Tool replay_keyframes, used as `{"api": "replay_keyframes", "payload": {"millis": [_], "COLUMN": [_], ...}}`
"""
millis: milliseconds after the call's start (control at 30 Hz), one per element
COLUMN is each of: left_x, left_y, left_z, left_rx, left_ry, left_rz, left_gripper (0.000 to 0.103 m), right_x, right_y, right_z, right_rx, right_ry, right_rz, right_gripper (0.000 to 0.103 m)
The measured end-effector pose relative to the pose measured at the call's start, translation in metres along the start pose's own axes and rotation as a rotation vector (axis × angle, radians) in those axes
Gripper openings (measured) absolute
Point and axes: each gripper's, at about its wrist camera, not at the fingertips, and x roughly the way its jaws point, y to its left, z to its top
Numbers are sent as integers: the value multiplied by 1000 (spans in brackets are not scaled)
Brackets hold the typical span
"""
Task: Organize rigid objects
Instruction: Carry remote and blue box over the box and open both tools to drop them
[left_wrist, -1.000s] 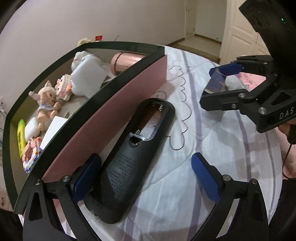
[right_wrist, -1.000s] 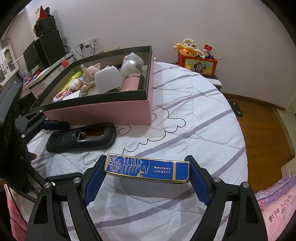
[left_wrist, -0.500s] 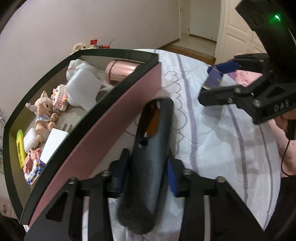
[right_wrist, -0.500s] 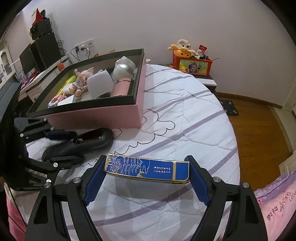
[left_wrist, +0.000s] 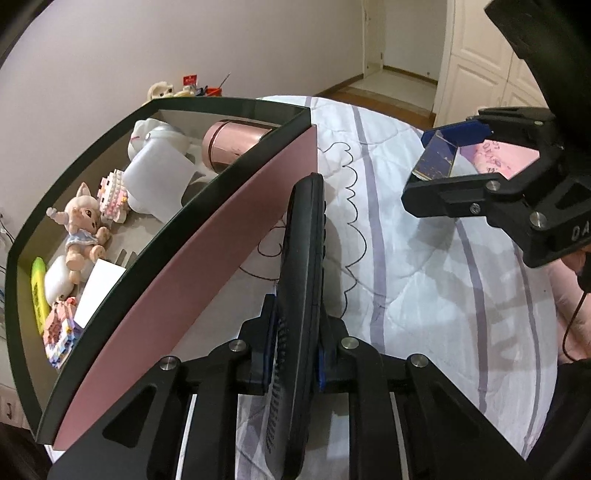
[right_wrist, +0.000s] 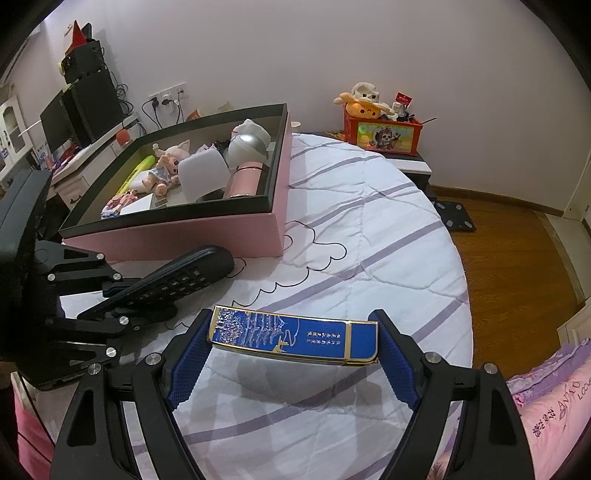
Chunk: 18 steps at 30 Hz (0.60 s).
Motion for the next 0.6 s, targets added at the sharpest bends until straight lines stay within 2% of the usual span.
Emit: {"api": "replay_keyframes", "payload": {"millis": [200,400,600], "left_x": [-10,-35,-71], "left_y": [-2,-1,12], "left_z": [-10,-33,-50], "left_rx": [-43,-147,-276], "left_ry": [-24,-23,-52], "left_rz": [11,16,45], "left_gripper": [14,14,14], "right_x": [-6,-16,-28], "right_y": [0,10,38], "right_z": [1,6,20], "right_rx": [-2,-21,-71], "right_ry": [-8,-25,-57], "right_rz": [-2,20,72], "right_gripper": [84,84,84]}}
